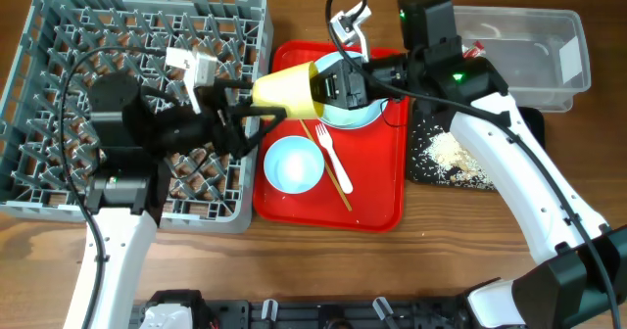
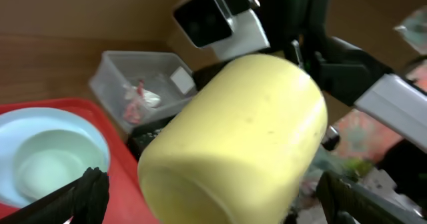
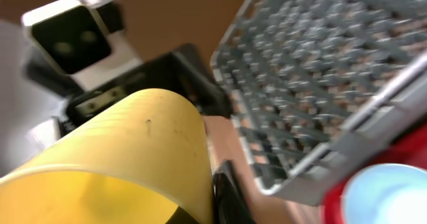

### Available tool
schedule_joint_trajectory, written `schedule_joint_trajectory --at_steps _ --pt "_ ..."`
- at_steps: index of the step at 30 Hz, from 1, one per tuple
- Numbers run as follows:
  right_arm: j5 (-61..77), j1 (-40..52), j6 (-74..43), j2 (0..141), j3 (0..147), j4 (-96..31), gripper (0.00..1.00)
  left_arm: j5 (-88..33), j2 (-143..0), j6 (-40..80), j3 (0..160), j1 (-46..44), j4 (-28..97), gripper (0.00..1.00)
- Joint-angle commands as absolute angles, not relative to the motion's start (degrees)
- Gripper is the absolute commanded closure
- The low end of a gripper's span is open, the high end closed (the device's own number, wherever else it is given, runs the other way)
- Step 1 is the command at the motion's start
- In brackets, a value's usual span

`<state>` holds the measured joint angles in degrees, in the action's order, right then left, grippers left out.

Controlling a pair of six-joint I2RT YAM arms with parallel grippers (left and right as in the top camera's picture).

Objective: Sort waste into correct bins and load items into the dishwasher rack
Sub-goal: 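Hand the yellow cup from the right gripper to the left gripper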

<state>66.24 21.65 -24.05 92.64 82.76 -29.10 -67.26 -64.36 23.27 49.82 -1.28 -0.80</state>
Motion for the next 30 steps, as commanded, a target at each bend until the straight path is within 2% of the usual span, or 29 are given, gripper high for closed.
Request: schedule_joint_trajectory --at_steps 1,13,19,22,26,30 --pt "74.28 21.8 -26.04 93.41 82.98 -28.34 0.96 -70.65 -64.66 24.53 50.65 -3.01 -2.33 0.0" --pt "74.83 22.48 -26.17 93.43 82.91 -29.67 0.96 -71.13 -64.66 27.92 50.65 -4.29 -10.15 0.01" --pt "74.78 23.75 -26.65 93.43 82.91 -29.61 0.96 -71.37 -64.66 27.92 50.65 -4.4 -10.11 0.12" --pt "74.61 23.83 -27.0 93.43 82.91 -29.61 0.96 -71.37 -64.66 27.92 50.65 -4.4 -10.11 0.21" --pt "74.61 23.83 -27.0 93.43 82.91 -29.63 0.95 -71.37 -64.66 27.92 50.65 -4.4 -10.11 0.23" --pt "74.61 23.83 -27.07 93.43 82.91 -29.63 0.95 -71.37 -64.66 27.9 50.65 -4.4 -10.11 0.32"
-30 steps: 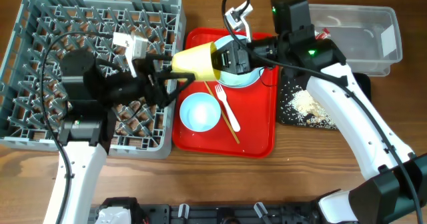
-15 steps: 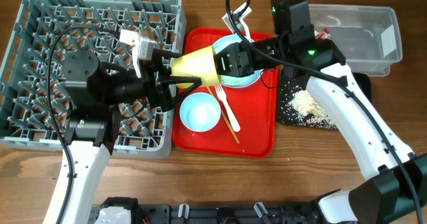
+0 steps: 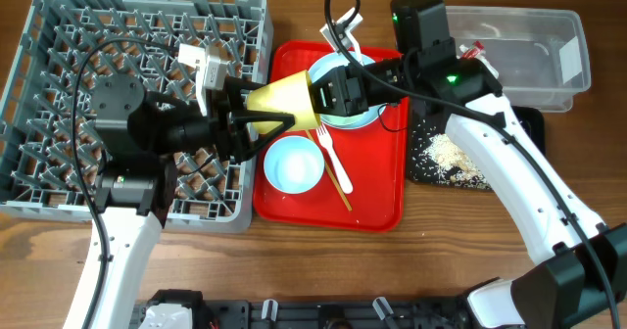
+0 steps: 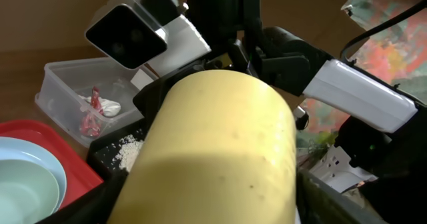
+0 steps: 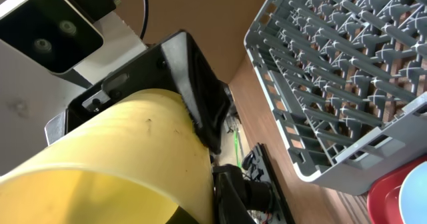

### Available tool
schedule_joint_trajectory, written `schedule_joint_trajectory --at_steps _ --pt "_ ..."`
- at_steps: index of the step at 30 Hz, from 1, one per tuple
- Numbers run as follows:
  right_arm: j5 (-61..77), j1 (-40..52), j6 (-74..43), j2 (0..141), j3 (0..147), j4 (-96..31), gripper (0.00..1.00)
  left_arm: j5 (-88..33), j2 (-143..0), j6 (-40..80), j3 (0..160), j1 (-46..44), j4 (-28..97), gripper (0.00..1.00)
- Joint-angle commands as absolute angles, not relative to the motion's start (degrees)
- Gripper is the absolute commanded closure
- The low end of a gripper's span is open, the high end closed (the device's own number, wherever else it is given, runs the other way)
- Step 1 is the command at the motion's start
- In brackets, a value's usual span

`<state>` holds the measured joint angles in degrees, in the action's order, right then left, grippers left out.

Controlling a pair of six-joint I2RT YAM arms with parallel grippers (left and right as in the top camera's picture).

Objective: Sort waste into correct bins and load items into the dishwasher rack
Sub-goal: 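Hand the yellow cup from the right gripper to the left gripper, then lower the yellow cup into the dish rack with the left gripper and release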

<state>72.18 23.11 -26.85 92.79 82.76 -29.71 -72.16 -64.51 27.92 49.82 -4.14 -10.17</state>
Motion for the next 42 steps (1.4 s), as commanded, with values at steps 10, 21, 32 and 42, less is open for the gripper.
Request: schedule_joint_trajectory --at_steps 10,21,32,42 --pt "74.61 23.83 -27.16 93.43 82.91 -29.63 0.89 -71.35 -64.66 27.55 50.65 -4.38 -10.09 0.4" --pt "66.13 22.28 -28.69 93.43 82.91 -32.8 0.53 -66.76 -64.69 19.51 50.65 0.86 -0.58 0.41" --pt "40.77 14.0 -23.73 93.27 82.94 -49.32 0.49 -36.32 -64.47 13.91 51.09 7.29 24.51 0.73" --pt "25.5 8.54 -15.05 90.39 83.94 -62.76 0.49 -15.14 -64.53 13.91 61.1 9.78 49.01 0.96"
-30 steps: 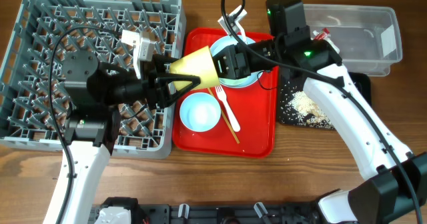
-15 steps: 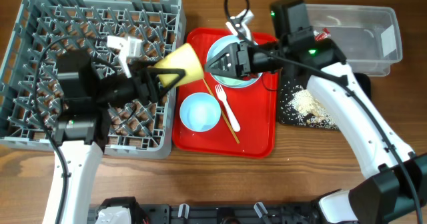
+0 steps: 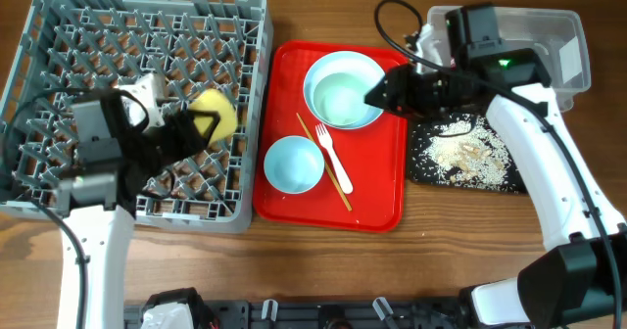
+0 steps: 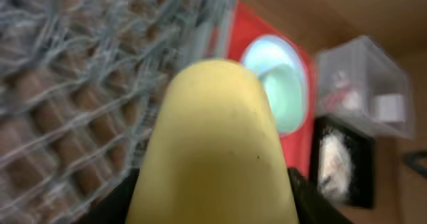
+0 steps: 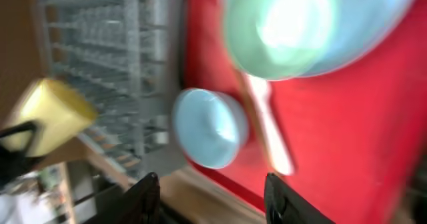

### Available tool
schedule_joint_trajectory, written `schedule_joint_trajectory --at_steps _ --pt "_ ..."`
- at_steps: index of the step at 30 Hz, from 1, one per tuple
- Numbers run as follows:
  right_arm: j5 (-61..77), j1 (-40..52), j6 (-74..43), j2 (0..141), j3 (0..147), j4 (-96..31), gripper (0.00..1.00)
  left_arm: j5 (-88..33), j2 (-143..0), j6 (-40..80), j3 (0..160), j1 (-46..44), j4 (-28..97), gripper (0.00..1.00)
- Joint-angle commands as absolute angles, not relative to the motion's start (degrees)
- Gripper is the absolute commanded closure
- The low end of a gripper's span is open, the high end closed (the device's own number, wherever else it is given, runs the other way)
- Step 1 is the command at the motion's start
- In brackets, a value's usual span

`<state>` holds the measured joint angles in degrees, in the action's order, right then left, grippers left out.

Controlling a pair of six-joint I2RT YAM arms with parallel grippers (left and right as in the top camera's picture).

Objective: Sort waste into correct bins and load items into the dishwasher rack
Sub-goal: 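Lower the yellow cup into the dish rack with the left gripper and release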

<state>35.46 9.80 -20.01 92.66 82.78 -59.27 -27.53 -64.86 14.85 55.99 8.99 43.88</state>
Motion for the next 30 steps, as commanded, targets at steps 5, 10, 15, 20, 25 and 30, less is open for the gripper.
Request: schedule_joint_trajectory --at_steps 5,10,15,20,25,30 --pt "18.81 7.51 -11.62 90.24 85.6 -68.79 0.49 -7.9 -64.99 13.91 62.11 10.13 55.51 0.96" --pt "18.81 7.53 -10.61 90.26 85.6 -68.69 0.49 -7.42 -68.36 13.91 62.11 10.13 57.6 0.96" --pt "18.83 7.53 -10.52 90.26 85.6 -68.64 0.49 -7.4 -73.71 13.89 62.11 10.13 57.54 0.94" --pt "18.83 7.53 -10.48 90.26 85.6 -68.66 0.49 -7.27 -80.16 13.87 62.11 10.13 55.94 0.83" --pt "18.83 7.53 -10.48 90.26 85.6 -68.75 0.48 -7.18 -85.06 13.89 62.11 10.13 55.31 0.5" --pt "18.83 7.53 -10.48 90.26 85.6 -68.93 0.48 -7.18 -85.32 13.85 62.5 10.13 54.98 0.0"
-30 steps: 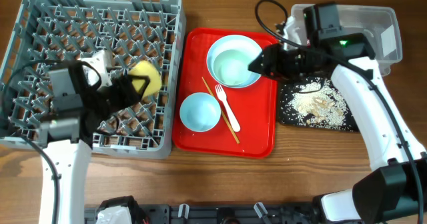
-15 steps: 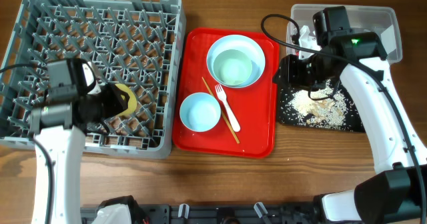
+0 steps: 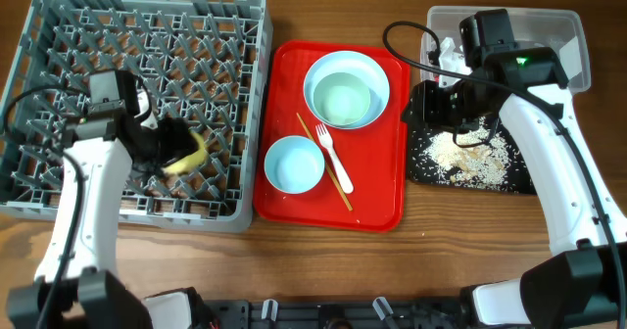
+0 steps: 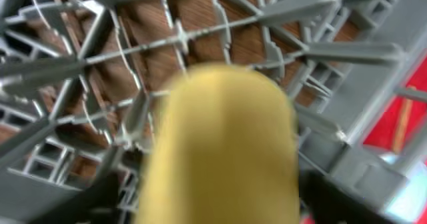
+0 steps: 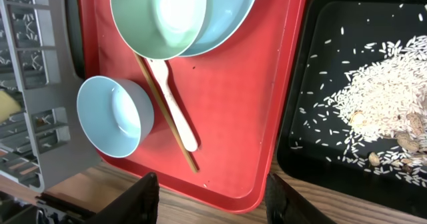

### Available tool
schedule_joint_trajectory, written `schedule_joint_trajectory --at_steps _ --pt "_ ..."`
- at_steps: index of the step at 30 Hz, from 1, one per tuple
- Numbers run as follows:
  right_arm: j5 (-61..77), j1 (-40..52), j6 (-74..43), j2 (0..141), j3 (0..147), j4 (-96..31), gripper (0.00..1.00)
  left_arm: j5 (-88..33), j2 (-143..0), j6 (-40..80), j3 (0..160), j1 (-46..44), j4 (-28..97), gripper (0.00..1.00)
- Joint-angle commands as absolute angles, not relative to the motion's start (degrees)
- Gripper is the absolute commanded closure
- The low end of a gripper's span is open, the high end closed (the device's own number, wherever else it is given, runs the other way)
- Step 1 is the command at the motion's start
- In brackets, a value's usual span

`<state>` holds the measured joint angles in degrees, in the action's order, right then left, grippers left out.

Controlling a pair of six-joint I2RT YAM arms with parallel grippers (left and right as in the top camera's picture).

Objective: Sort waste into correct bins and load items into the dishwasher rack
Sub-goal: 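Lower the yellow cup into the dish rack with the left gripper and release, then grasp the small light-blue bowl on the red tray with the left gripper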

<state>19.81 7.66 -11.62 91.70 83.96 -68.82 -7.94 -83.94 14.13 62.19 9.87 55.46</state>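
Observation:
A yellow cup (image 3: 188, 151) lies tilted low among the tines of the grey dishwasher rack (image 3: 59, 35), in its front right part. My left gripper (image 3: 167, 153) is shut on it. The cup (image 4: 227, 144) fills the left wrist view, with rack tines (image 4: 80, 57) behind it. On the red tray (image 3: 377, 197) sit a large bowl (image 3: 345, 89), a small blue bowl (image 3: 294, 164), a white fork (image 3: 331, 153) and a chopstick (image 3: 328, 172). My right gripper (image 3: 423, 102) hangs open and holding nothing over the tray's right edge; its fingers (image 5: 147, 197) frame the tray (image 5: 253, 117).
A black tray (image 3: 460, 158) scattered with rice lies right of the red tray. Behind it stands a clear plastic bin (image 3: 529, 35) holding a wrapper. The rack's high walls ring the left gripper.
My left gripper has moved down and a little left with the yellow cup, from above the rack's right side to among its tines. The open right gripper has shifted right, from over the large bowl to the tray's right edge.
My right gripper first held the yellow cup at the tray's left edge, with the left gripper open around it. Then both grippers were on the cup. Later the left alone held it over the rack and the right was open; now the cup sits low in the rack.

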Motion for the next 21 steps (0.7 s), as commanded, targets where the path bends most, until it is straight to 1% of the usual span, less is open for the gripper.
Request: schedule_joint_trajectory --at_steps 1,10,13,14,16,18,20,21 --pt "18.83 7.53 -10.48 90.26 85.6 -69.04 0.48 -7.18 -85.03 13.82 63.07 10.13 55.0 0.0" --pt "18.83 7.51 -10.5 90.26 85.6 -69.54 0.48 -11.29 -81.71 13.89 66.43 10.09 55.33 0.0" --pt "18.83 7.51 -10.48 90.26 85.6 -69.49 0.45 -12.45 -79.83 13.89 67.02 9.17 55.31 0.0" --pt "18.83 7.51 -10.48 90.26 85.6 -69.45 0.4 -12.45 -79.0 13.89 67.16 8.36 55.05 0.0" --pt "18.83 7.51 -10.46 90.26 85.6 -69.25 0.33 -12.4 -77.45 13.89 67.16 6.09 54.04 0.0" --pt "18.81 7.51 -10.41 90.26 85.6 -68.88 0.27 -12.32 -76.01 13.89 67.16 1.78 52.03 0.0" --pt "18.79 7.35 -10.0 90.26 85.6 -68.64 0.05 -12.1 -75.7 13.89 67.16 -2.81 49.63 0.0" --pt "18.76 7.05 -10.04 90.19 85.65 -68.69 0.0 -11.9 -75.77 13.87 67.13 -5.06 48.47 0.0"
